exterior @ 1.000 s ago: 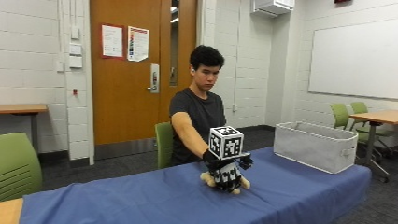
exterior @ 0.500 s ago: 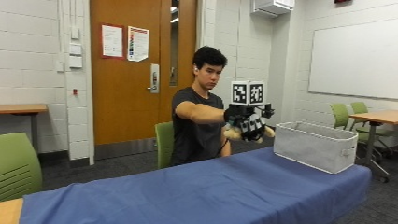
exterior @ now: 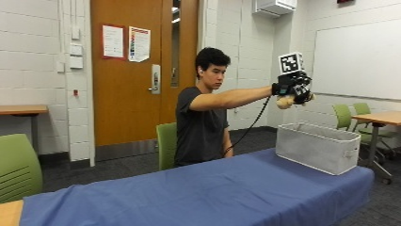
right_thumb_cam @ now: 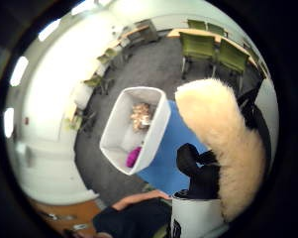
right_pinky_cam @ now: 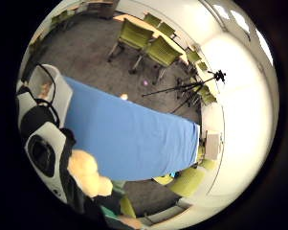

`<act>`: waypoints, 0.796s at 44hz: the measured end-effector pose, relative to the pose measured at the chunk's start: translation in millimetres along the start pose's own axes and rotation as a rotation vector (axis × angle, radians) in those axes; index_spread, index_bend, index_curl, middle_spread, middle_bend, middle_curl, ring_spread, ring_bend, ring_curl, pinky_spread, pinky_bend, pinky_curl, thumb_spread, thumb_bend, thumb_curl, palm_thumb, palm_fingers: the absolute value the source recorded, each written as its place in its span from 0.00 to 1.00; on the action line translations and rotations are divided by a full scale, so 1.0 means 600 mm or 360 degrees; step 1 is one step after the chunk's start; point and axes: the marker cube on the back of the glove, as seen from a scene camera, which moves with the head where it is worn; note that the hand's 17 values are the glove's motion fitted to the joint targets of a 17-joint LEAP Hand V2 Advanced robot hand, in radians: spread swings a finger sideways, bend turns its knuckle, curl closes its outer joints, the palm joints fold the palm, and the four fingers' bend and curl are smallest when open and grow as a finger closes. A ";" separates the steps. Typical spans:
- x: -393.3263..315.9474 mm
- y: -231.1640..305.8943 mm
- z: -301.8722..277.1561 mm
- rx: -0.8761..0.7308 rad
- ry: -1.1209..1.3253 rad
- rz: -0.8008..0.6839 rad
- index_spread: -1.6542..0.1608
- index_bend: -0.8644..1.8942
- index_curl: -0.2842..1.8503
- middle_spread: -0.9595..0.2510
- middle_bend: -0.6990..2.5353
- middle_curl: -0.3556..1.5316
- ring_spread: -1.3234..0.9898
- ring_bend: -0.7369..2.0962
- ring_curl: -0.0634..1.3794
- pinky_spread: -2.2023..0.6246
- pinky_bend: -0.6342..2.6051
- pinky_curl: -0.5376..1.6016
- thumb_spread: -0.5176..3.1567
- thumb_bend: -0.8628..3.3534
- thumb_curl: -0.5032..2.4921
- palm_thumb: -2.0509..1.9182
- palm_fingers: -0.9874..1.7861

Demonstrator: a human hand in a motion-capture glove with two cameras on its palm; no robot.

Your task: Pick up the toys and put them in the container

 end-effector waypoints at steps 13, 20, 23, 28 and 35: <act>-0.180 -0.130 0.052 -0.0008 0.0048 0.0007 0.82 0.62 0.45 0.55 0.52 0.50 0.40 0.65 0.42 0.60 0.45 0.45 0.27 0.25 0.54 0.64 0.79; -0.222 -0.147 0.082 -0.0012 -0.0019 -0.0199 0.82 0.62 0.46 0.54 0.52 0.50 0.40 0.65 0.42 0.60 0.45 0.45 0.27 0.25 0.55 0.64 0.79; -0.253 -0.147 0.090 -0.0016 -0.0111 -0.0297 0.82 0.62 0.46 0.55 0.52 0.50 0.40 0.65 0.42 0.60 0.45 0.45 0.27 0.25 0.56 0.64 0.79; -0.268 -0.139 0.101 -0.0124 -0.0297 -0.0318 0.83 0.62 0.46 0.55 0.52 0.50 0.40 0.65 0.42 0.60 0.45 0.45 0.27 0.25 0.57 0.63 0.79; -0.224 -0.149 0.125 -0.0525 -0.0230 0.0421 0.79 0.41 0.44 0.60 0.39 0.46 0.43 0.58 0.41 0.65 0.54 0.51 0.36 0.19 0.52 0.53 0.24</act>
